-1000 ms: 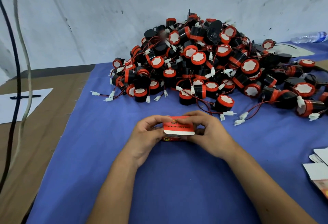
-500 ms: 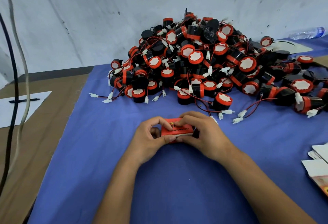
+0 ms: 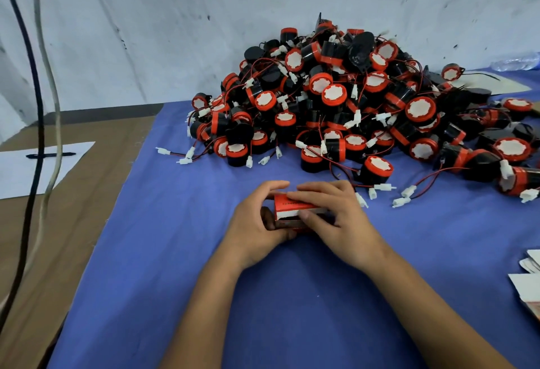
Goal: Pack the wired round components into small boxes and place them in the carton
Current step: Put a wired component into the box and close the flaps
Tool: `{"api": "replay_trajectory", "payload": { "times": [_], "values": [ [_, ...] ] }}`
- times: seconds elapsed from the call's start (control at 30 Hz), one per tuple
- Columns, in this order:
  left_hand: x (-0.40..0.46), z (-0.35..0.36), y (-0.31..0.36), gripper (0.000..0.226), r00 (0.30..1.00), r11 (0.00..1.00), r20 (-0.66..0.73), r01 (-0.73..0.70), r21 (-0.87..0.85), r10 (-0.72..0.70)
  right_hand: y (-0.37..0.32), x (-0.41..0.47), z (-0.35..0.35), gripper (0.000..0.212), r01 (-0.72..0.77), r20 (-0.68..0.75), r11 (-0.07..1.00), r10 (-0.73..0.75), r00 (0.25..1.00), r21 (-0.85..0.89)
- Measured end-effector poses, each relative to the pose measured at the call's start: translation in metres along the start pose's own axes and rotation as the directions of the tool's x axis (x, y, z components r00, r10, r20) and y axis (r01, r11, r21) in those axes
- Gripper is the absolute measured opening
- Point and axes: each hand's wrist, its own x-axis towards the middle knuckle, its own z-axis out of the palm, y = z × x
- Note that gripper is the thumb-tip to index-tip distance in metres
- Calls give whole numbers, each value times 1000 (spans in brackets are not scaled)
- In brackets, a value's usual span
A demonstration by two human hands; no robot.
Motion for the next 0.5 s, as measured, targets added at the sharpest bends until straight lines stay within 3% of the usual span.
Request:
{"api": "replay_trajectory", "payload": {
  "times": [0.2, 0.27, 0.33, 0.4, 0.5],
  "values": [
    [0, 1, 0, 65, 998, 997, -38, -45, -66, 42, -2, -2, -3, 42, -138, 201, 984, 113, 973, 115],
    [0, 0, -1, 42, 990, 991, -121, -81, -103, 68, -3, -2, 0, 42, -77, 129, 995, 68, 989, 70],
    [1, -1, -2, 21, 977, 988, -197, -104, -116, 80, -2, -3, 5, 34, -23, -57, 996, 28, 998, 81],
    [1, 0, -3, 17, 966, 990, -231, -134, -50, 120, 2, -3, 6, 21, -58, -189, 977, 99, 977, 207],
    [-1, 2, -2, 18, 940, 972, -259, -194, 133, 223, 8, -3, 2, 15, -51, -182, 977, 90, 979, 208]
  ]
}}
